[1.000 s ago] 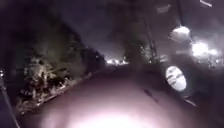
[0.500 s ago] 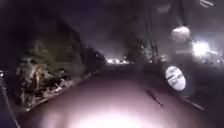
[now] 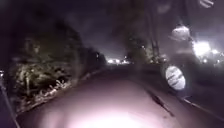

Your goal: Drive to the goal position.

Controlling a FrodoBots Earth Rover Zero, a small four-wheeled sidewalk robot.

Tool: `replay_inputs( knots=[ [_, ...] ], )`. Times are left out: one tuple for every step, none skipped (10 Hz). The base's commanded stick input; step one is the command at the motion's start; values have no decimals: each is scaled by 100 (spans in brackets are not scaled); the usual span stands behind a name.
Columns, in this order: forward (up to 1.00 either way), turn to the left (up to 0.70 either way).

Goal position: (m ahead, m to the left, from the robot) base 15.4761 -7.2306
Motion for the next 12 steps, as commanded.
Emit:
replay_inputs(
  knots=[
    [50, 0],
    [50, 0],
    [50, 0],
    [50, 0],
    [50, 0],
    [50, 0],
    [50, 0],
    [50, 0],
    [50, 0],
    [50, 0],
    [50, 0],
    [50, 0]
  ],
)
